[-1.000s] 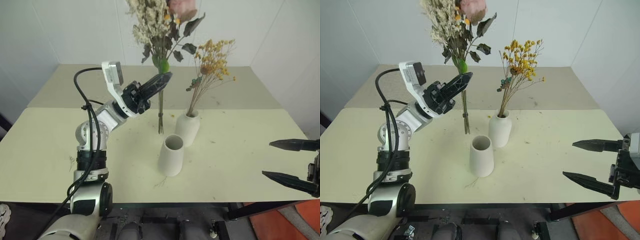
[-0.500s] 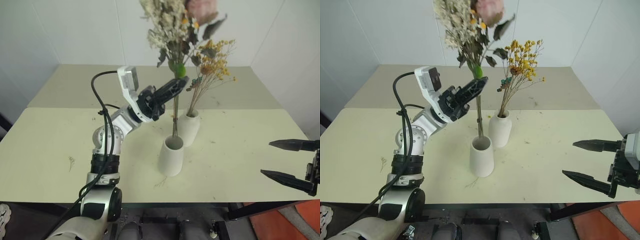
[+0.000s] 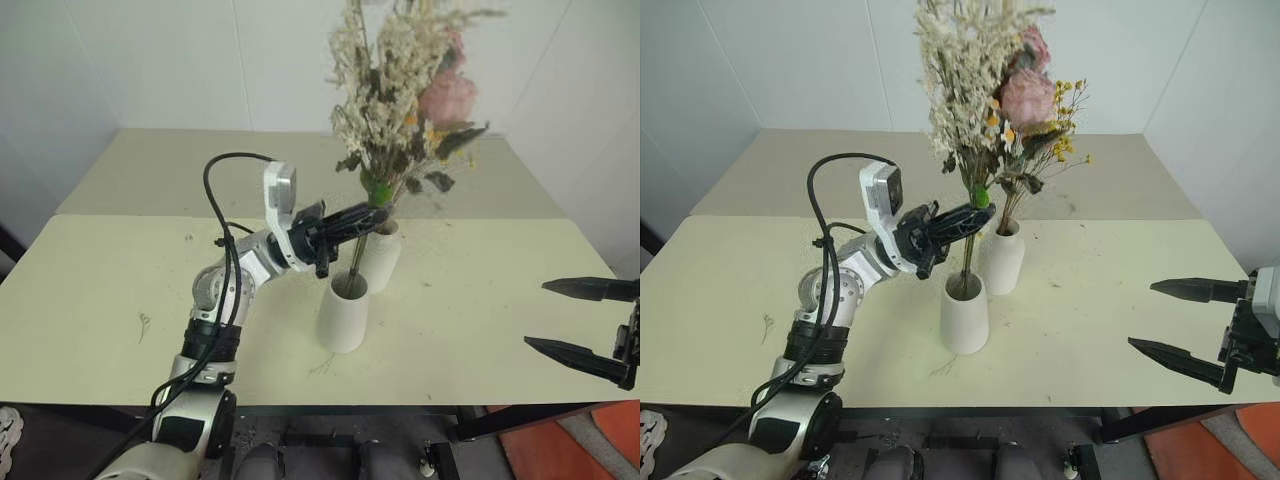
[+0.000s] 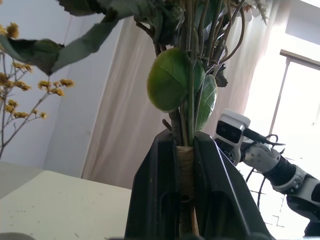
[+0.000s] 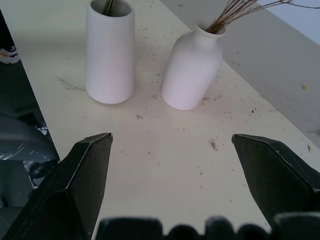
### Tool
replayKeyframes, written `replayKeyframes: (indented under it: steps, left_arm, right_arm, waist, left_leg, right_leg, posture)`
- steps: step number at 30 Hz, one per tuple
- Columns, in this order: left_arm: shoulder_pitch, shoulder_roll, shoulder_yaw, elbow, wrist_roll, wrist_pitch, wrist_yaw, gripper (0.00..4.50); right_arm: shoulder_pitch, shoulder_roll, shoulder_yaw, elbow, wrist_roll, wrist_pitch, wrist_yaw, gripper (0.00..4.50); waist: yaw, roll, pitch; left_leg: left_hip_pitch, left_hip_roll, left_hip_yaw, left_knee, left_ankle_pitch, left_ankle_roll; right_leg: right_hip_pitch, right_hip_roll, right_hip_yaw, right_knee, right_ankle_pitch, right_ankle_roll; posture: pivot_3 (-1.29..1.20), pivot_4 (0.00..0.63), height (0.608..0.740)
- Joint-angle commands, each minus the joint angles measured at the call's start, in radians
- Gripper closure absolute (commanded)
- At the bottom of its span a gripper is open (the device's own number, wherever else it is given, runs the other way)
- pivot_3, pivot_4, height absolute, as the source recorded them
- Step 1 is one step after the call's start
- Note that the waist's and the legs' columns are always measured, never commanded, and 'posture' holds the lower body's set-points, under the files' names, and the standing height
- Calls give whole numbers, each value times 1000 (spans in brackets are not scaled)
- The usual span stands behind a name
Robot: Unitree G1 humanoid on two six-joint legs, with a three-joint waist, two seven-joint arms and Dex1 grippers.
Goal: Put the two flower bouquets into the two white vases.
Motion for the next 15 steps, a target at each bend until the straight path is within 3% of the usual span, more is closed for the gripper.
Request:
replayKeyframes:
  steps: [1, 10, 11, 15]
  left_arm:
    - [16, 11, -17, -50, 10, -43, -48, 4399]
    - [43, 53, -7, -68, 10, -57, -82, 4399]
    - [44, 59, -5, -73, 3, -51, -90, 3679]
    - [51, 93, -16, -80, 20, -53, -113, 2521]
  right_arm:
    - [-19, -6, -16, 0, -6, -29, -6, 0]
    - [-45, -10, -3, 15, -18, -39, -1, 0]
    - [-48, -12, 0, 18, -20, -42, -1, 0]
    - [-68, -17, 12, 29, -22, -47, -1, 0]
  waist:
    - [-1, 0, 0]
    - [0, 0, 0]
    - [0, 0, 0]
    - [0, 0, 0]
  left_leg:
    - [0, 0, 0, 0, 0, 0]
    - [0, 0, 0, 0, 0, 0]
    - [0, 0, 0, 0, 0, 0]
    - [0, 0, 0, 0, 0, 0]
  right_leg:
    - [0, 0, 0, 0, 0, 0]
    - [0, 0, 0, 0, 0, 0]
    - [0, 0, 0, 0, 0, 0]
    - [0, 0, 0, 0, 0, 0]
  posture:
    - [0, 150, 740]
    - [0, 150, 740]
    - [0, 150, 740]
    - [0, 150, 740]
